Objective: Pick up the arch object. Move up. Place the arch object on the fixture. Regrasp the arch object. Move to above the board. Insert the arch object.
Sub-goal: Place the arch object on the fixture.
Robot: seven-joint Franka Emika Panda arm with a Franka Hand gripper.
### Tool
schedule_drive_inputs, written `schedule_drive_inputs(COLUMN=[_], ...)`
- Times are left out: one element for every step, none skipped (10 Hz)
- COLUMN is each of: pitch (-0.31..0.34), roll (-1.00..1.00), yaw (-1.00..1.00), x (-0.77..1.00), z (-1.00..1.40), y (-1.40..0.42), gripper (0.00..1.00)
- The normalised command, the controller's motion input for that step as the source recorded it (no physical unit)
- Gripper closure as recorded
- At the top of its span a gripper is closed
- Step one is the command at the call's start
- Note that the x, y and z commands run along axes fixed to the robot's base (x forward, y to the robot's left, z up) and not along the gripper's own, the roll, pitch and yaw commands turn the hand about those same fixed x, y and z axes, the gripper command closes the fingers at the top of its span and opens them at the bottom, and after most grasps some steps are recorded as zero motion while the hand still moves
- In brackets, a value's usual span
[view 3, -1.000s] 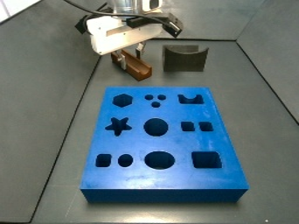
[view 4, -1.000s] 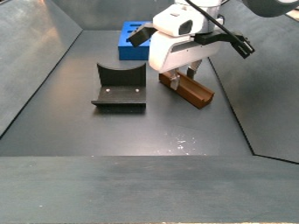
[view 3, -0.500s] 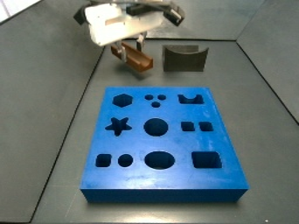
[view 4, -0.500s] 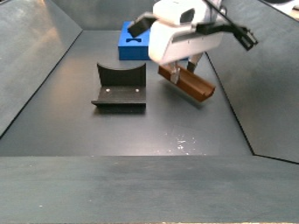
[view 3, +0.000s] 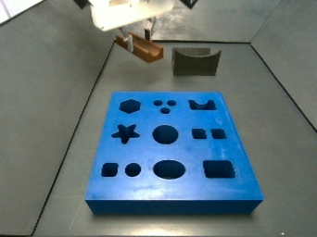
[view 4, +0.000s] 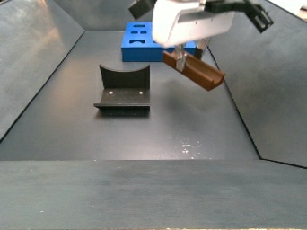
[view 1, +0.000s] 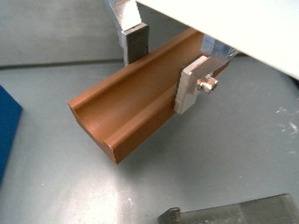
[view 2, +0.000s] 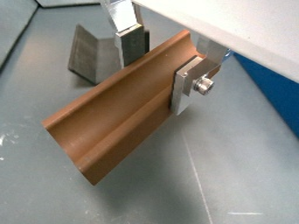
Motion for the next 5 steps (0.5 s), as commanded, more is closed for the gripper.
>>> schedule_drive_inputs(pitch=[0.027, 0.031, 0.031, 0.037, 0.041], roll=[0.02, 0.03, 0.03, 0.05, 0.05], yaw=[0.0, -0.01, -0.01, -0.01, -0.02], x=[-0.01, -0.01, -0.02, -0.02, -0.02], z=[1.0, 1.0, 1.0, 1.0, 0.9], y=[0.01, 0.01, 0.01, 0.02, 0.02], gripper=[1.0, 1.0, 1.0, 1.0, 1.0])
